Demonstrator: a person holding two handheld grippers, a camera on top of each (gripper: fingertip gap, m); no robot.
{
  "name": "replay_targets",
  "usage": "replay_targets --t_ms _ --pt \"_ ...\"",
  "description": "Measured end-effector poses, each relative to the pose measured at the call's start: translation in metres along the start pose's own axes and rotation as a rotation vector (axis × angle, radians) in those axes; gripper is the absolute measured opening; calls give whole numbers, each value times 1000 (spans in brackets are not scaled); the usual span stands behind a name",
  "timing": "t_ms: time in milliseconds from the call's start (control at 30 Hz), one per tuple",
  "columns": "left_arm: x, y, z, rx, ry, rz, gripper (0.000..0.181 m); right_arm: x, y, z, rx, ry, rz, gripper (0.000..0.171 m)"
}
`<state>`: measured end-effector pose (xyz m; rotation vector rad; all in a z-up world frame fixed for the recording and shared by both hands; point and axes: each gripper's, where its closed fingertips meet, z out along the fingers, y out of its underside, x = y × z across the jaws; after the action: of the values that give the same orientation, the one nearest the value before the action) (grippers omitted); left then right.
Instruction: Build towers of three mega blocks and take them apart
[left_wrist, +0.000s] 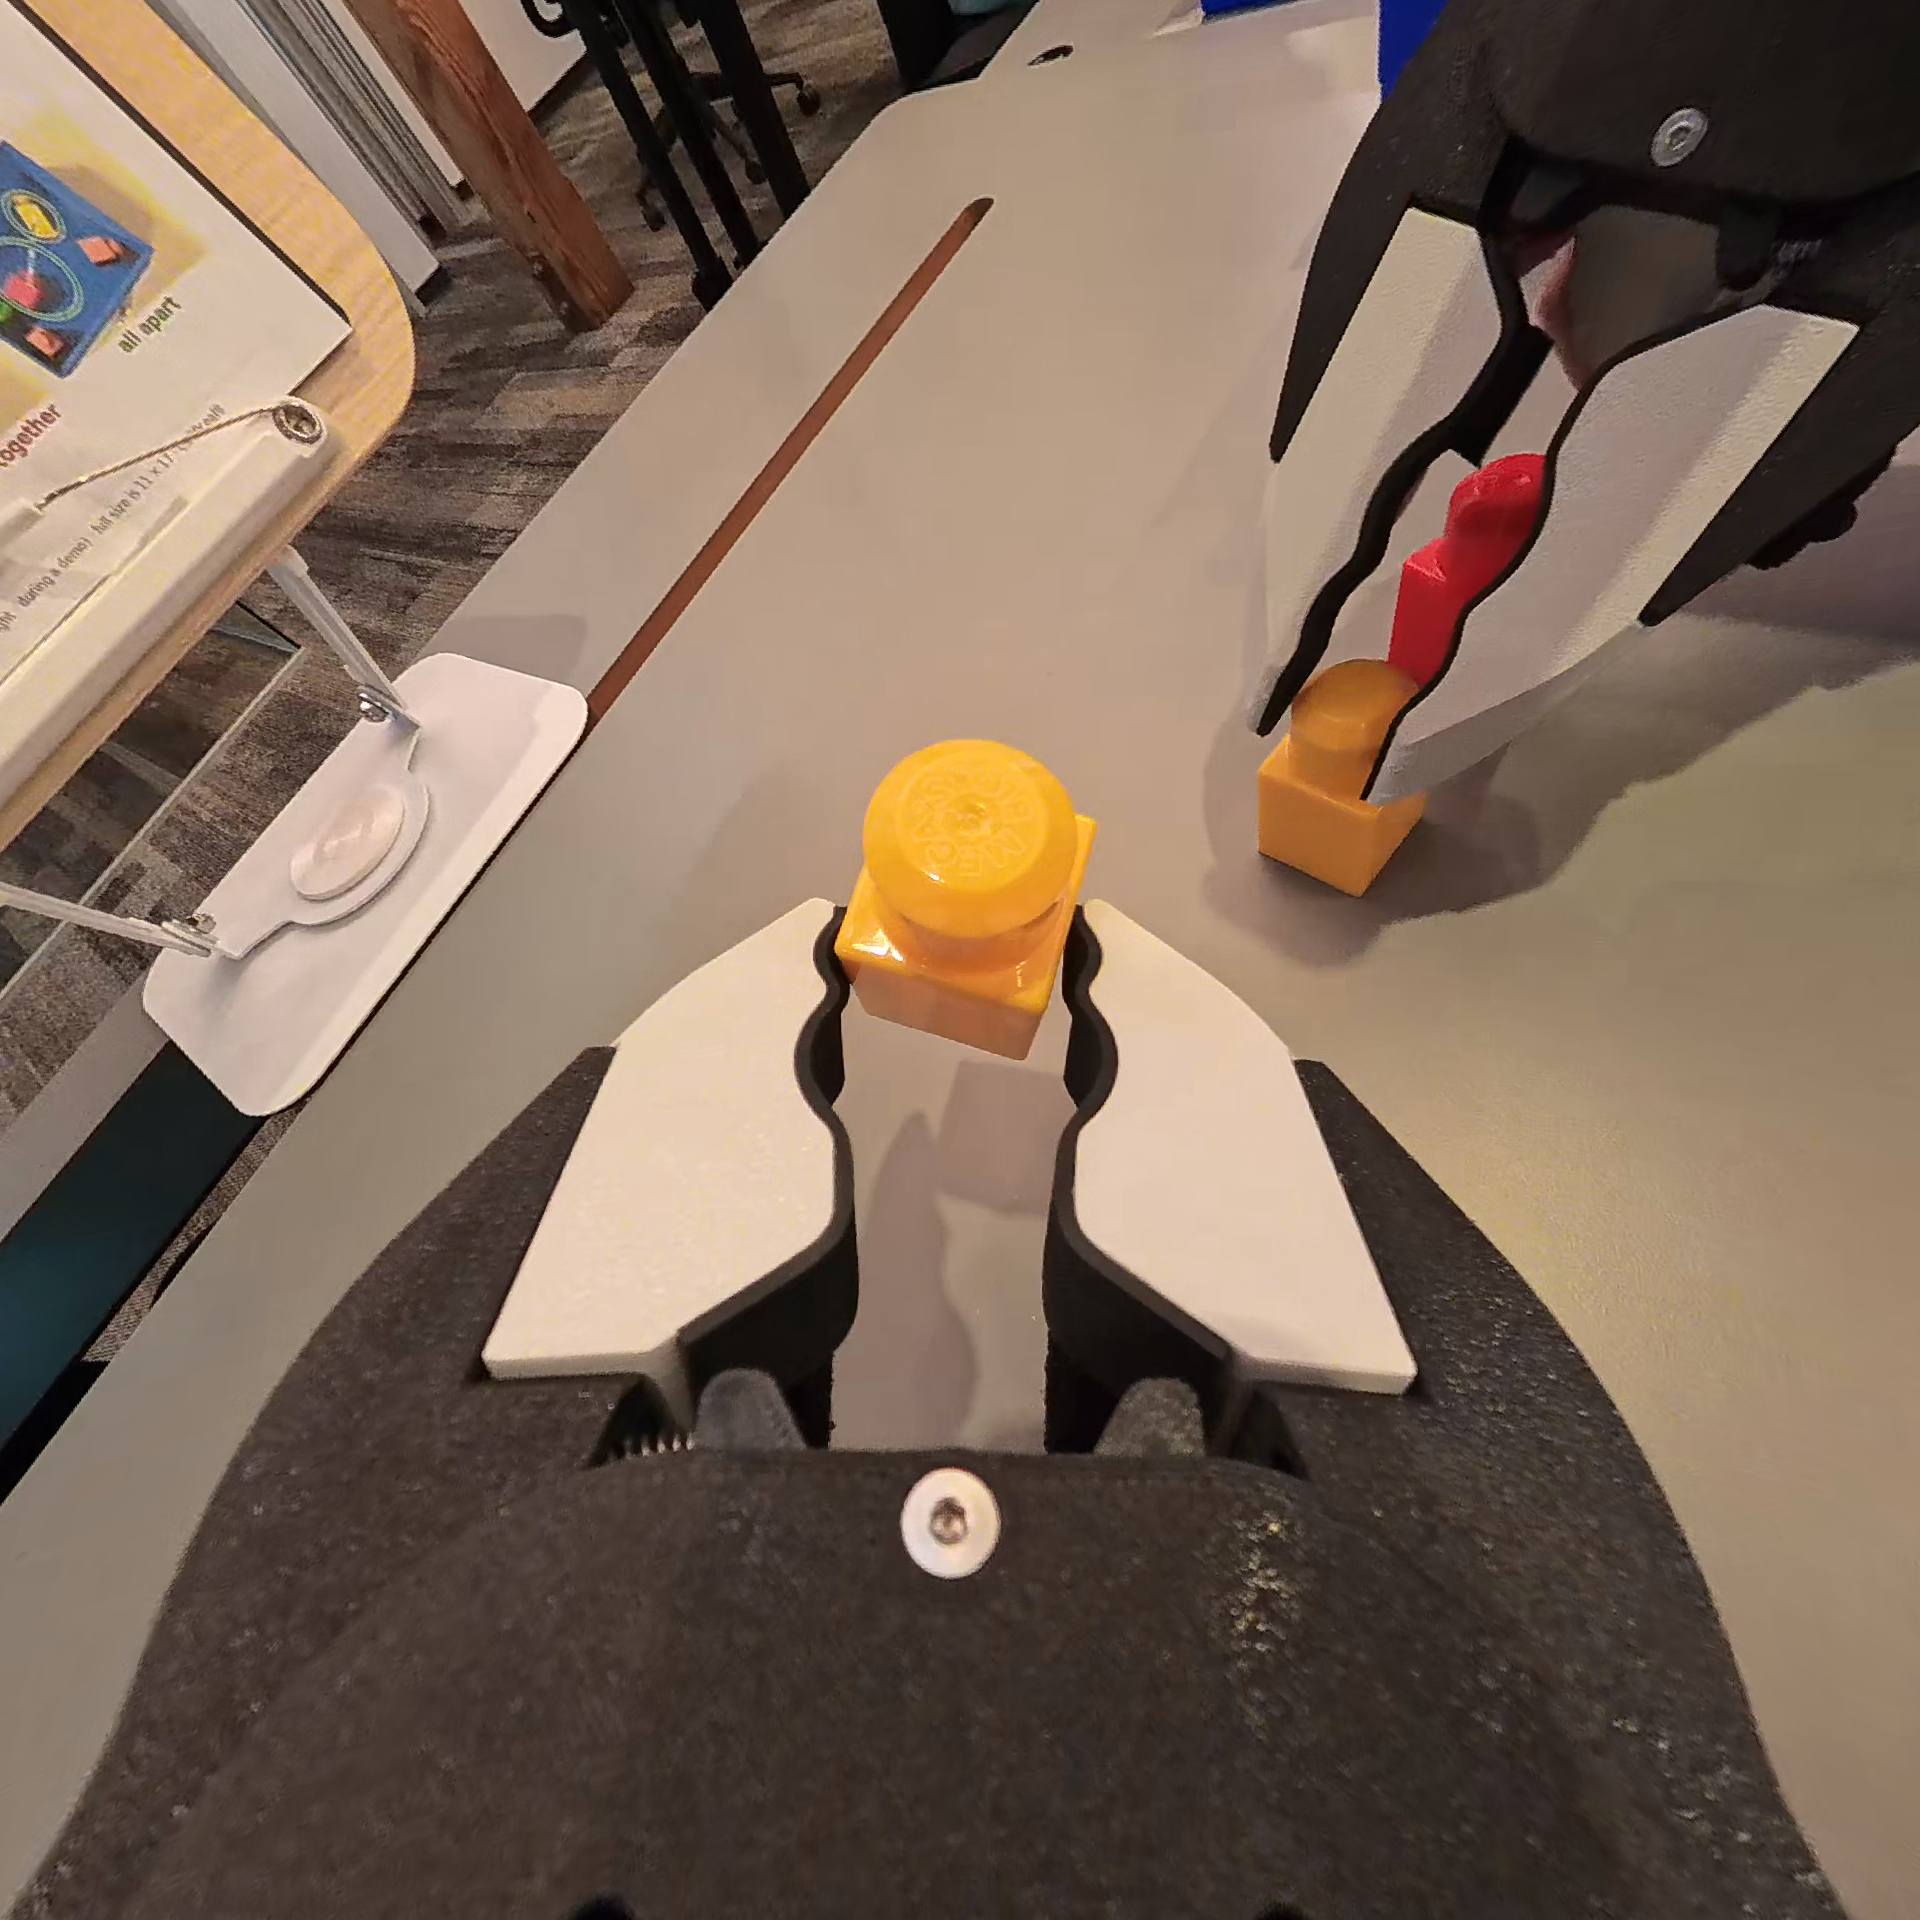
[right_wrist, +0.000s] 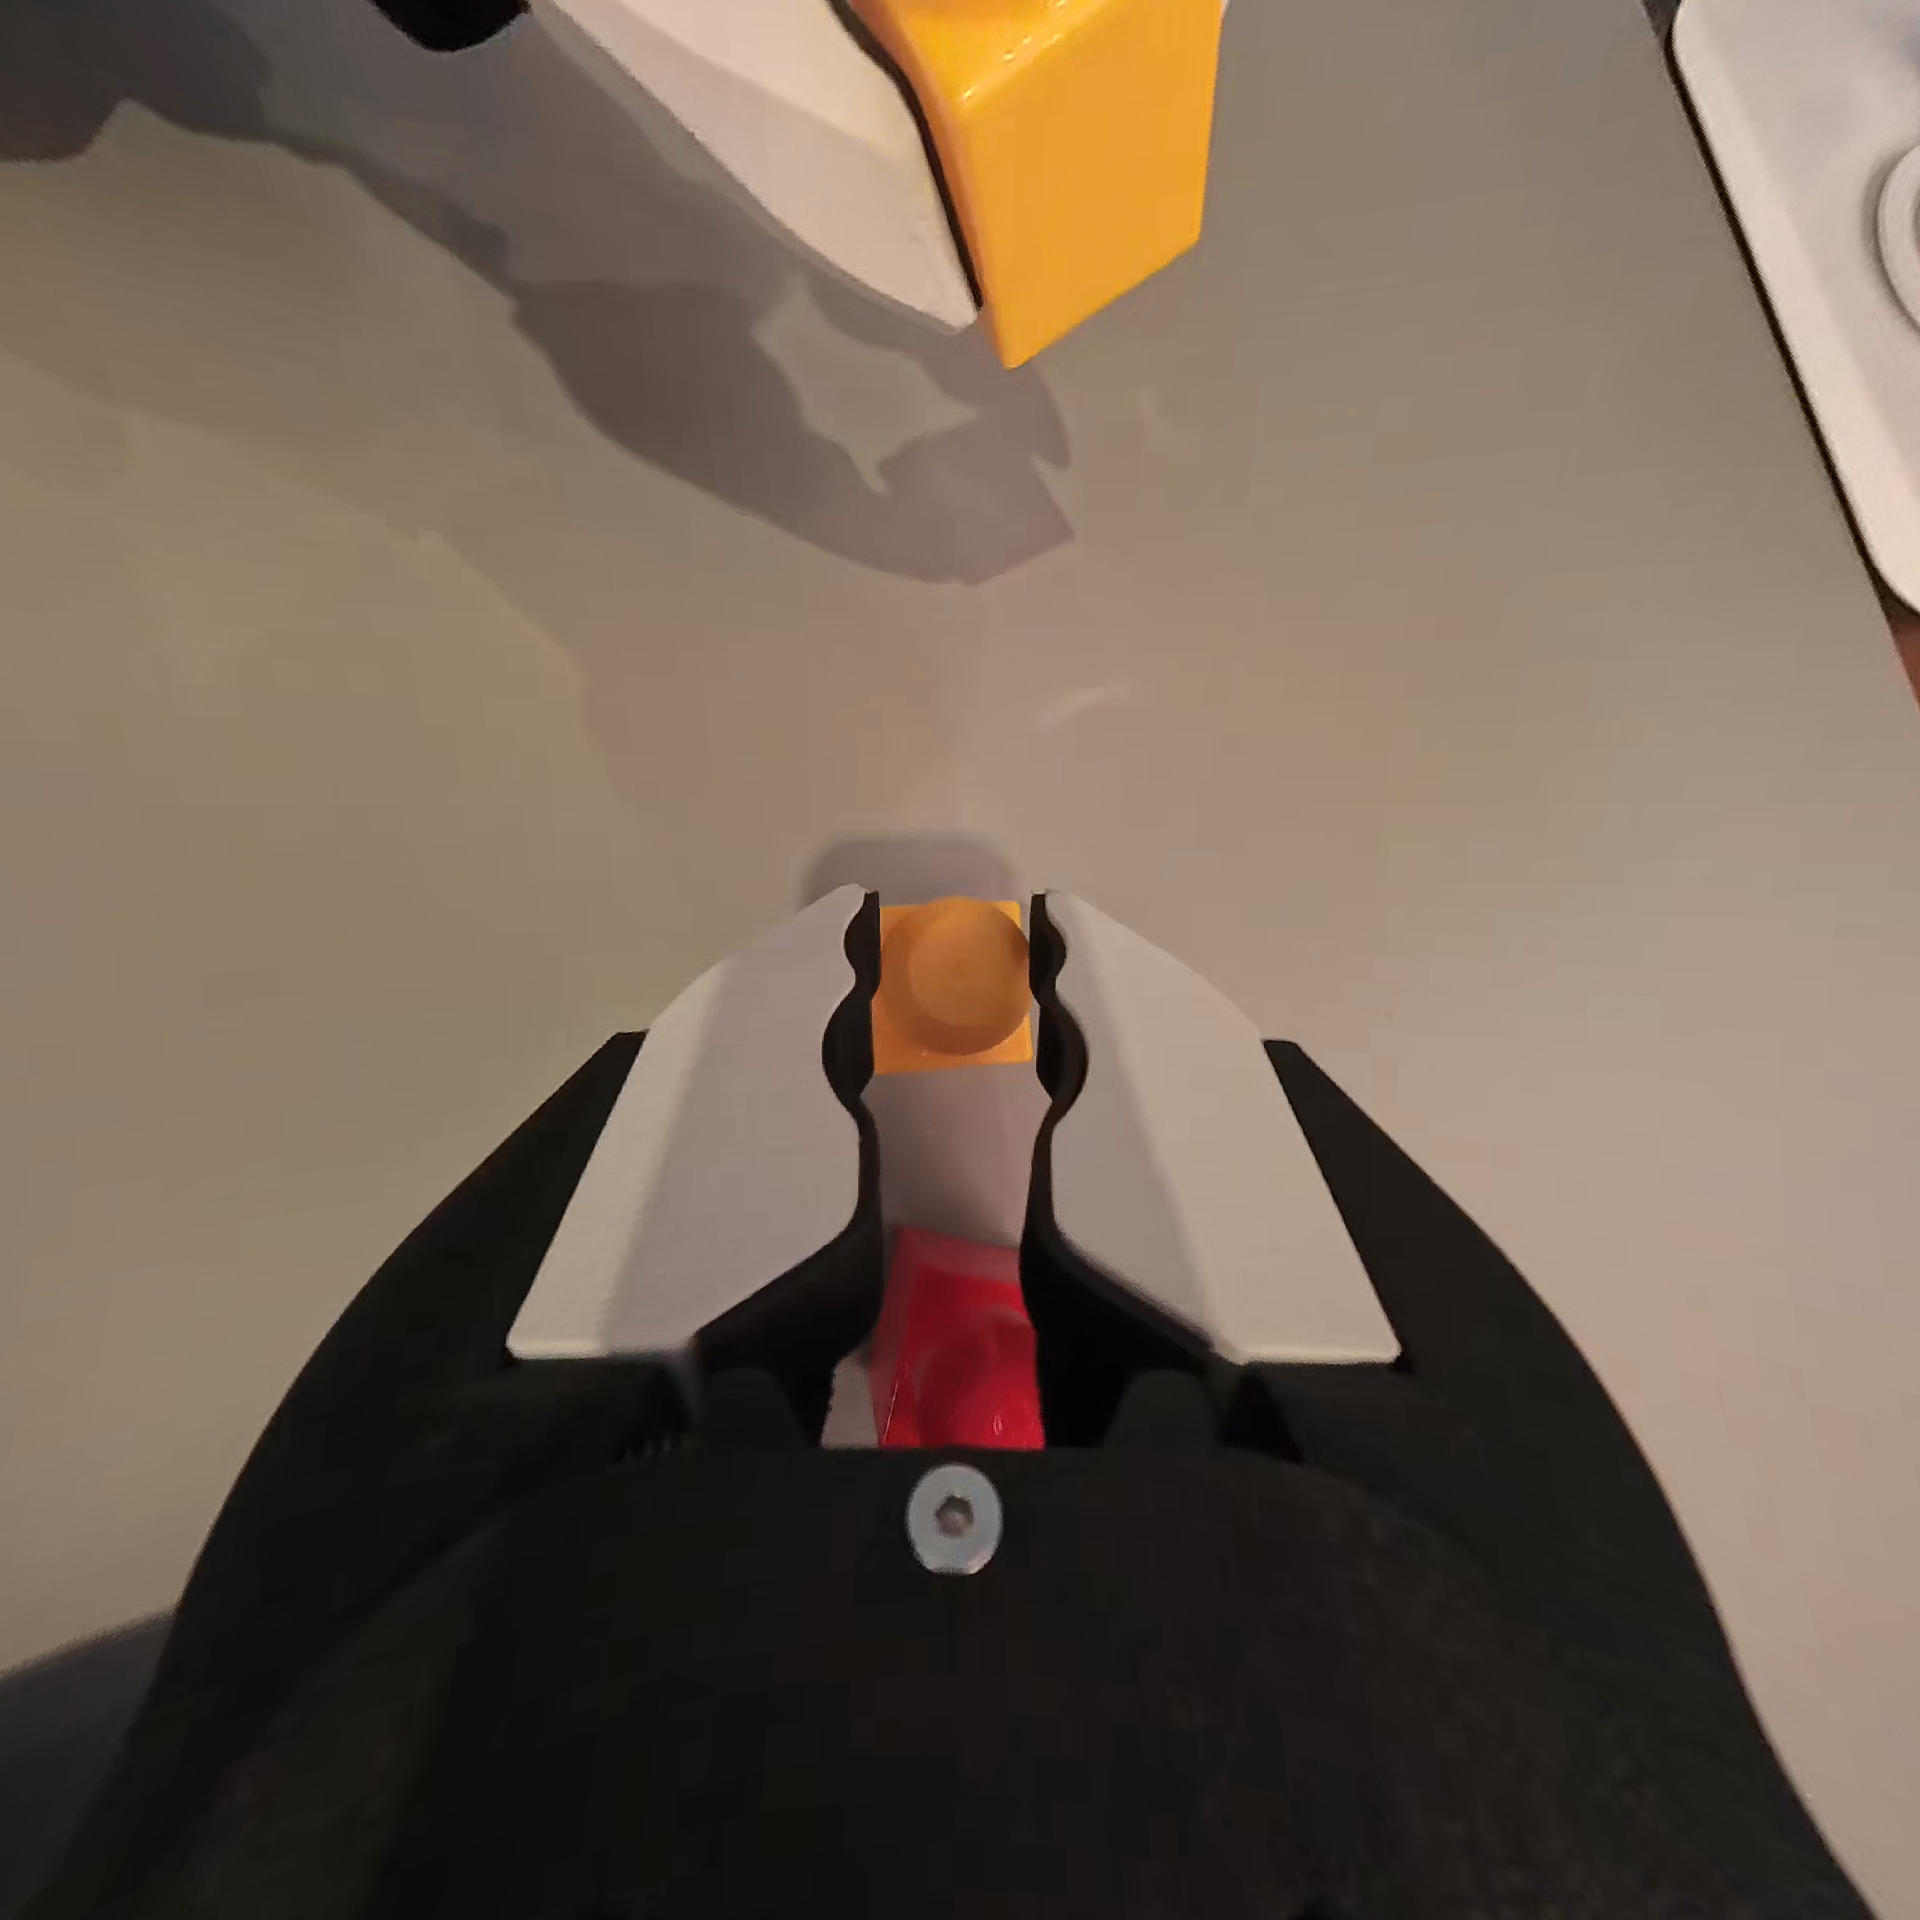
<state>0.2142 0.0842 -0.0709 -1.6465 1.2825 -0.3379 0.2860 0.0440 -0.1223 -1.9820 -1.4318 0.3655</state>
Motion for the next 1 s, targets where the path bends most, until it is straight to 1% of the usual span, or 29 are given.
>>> replay_targets --t_ms 200,333,400,433,500,633,800,900,1000 --pt "3 2 1 -1 16 -5 40 -1 4 3 -39 -12 25 31" --pt "3 5 2 -4 24 -16 40 -1 5 3 -40 -19 54 30" --pt "3 5 2 -5 31 -21 40 2 5 3 -34 -3 64 38" --pt "4 6 2 -4 34 -23 40 1 6 3 -34 -8 68 39" --pt "4 7 2 -7 36 -24 40 0 8 2 -34 -20 81 39" --pt "5 10 3 -14 42 -20 40 -4 8 2 -7 -56 83 30" --pt "6 15 5 -23 43 -21 40 -2 7 2 -4 -53 74 30" --pt "7 18 5 -30 47 -19 39 -1 -7 -3 36 -37 67 30" --pt "10 22 8 -44 63 -20 39 3 -39 -23 144 -14 55 30"
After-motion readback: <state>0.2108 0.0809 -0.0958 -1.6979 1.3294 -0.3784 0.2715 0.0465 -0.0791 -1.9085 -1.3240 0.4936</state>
